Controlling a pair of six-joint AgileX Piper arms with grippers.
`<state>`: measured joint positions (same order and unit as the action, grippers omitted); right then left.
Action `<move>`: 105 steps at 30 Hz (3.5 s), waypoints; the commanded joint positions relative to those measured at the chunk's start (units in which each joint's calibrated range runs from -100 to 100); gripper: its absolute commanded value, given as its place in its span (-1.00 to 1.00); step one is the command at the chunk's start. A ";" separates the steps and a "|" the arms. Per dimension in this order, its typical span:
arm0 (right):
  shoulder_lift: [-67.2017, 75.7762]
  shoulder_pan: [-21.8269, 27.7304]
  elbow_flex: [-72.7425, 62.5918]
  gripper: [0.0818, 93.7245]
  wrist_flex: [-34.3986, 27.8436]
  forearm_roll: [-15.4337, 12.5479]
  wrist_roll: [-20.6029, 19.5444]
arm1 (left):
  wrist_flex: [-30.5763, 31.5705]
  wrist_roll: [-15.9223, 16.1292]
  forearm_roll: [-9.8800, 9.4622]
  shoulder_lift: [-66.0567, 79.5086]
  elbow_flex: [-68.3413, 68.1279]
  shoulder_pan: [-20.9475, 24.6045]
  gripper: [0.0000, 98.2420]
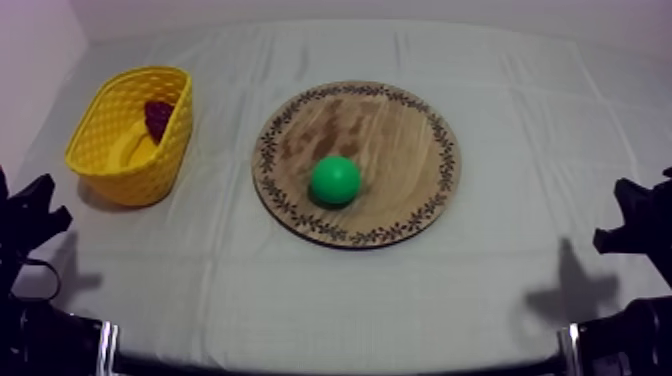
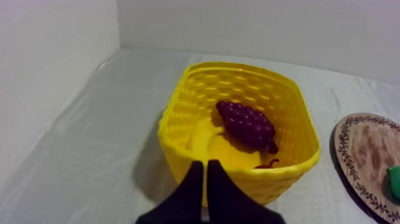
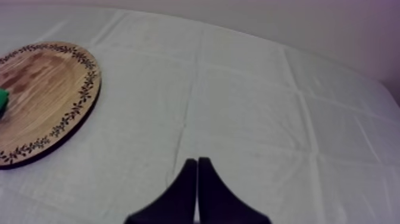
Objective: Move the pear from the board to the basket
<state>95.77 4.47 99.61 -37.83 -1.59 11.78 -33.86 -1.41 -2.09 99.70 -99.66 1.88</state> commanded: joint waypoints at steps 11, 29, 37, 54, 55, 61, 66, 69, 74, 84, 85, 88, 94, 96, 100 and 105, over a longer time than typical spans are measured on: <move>-0.01 -0.03 0.05 -0.99 0.01 0.00 0.01 | -0.01 0.72 -0.04 0.04 -0.01 0.19 -1.00; -0.01 0.04 0.05 -0.99 0.01 0.00 0.01 | 0.32 -1.54 -3.17 -5.78 4.84 -5.12 -1.00; -0.01 0.05 0.05 -0.99 0.01 0.00 0.01 | -3.56 -2.70 -4.47 -21.19 22.67 -10.43 -1.00; -0.01 0.05 0.05 -0.99 0.01 0.00 0.01 | -15.45 -9.08 -9.62 -53.11 58.70 -26.82 -1.00; -0.01 0.05 0.05 -0.99 0.01 0.00 0.01 | -15.84 -9.47 -9.79 -54.77 60.30 -27.56 -1.00; -0.01 0.05 0.05 -0.99 0.01 0.00 0.01 | -18.80 -11.26 -10.36 -64.74 69.76 -31.35 -1.00; -0.01 0.05 0.05 -0.99 0.01 0.00 0.01 | -18.82 -10.98 -10.51 -72.57 74.98 -34.15 -1.00; -0.01 0.05 0.05 -0.99 0.01 0.00 0.01 | -18.34 -10.77 -10.65 -77.00 76.91 -35.50 -1.00; -0.01 0.05 0.05 -0.99 0.01 0.00 0.01 | -17.18 -11.40 -10.89 -84.06 78.59 -37.06 -1.00; -0.01 0.05 0.05 -0.99 0.01 0.00 0.01 | -18.62 -13.83 -10.89 -95.63 79.66 -39.11 -1.00; -0.01 0.05 0.05 -0.99 0.01 0.00 0.01 | -18.69 -14.05 -10.83 -96.61 79.63 -39.24 -1.00; -0.01 0.05 0.05 -0.99 0.01 0.00 0.01 | -18.90 -14.52 -10.70 -99.14 79.62 -39.66 -1.00; -0.01 0.05 0.05 -0.99 0.01 0.00 0.01 | -20.57 -14.83 -10.49 -102.58 81.47 -39.96 -0.71; -0.01 0.05 0.05 -0.99 0.01 0.00 0.01 | -21.59 -15.42 -10.56 -103.39 82.46 -39.88 -0.50; -0.01 0.05 0.05 -0.99 0.01 0.00 0.01 | -23.97 -16.98 -10.68 -104.55 83.64 -39.50 0.06; -0.01 0.05 0.05 -0.99 0.01 0.00 0.01 | -27.15 -19.36 -10.38 -105.79 84.16 -39.06 0.76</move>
<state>95.77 4.51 99.61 -37.83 -1.59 11.78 -60.14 -20.20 -12.63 -5.95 -15.68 -37.20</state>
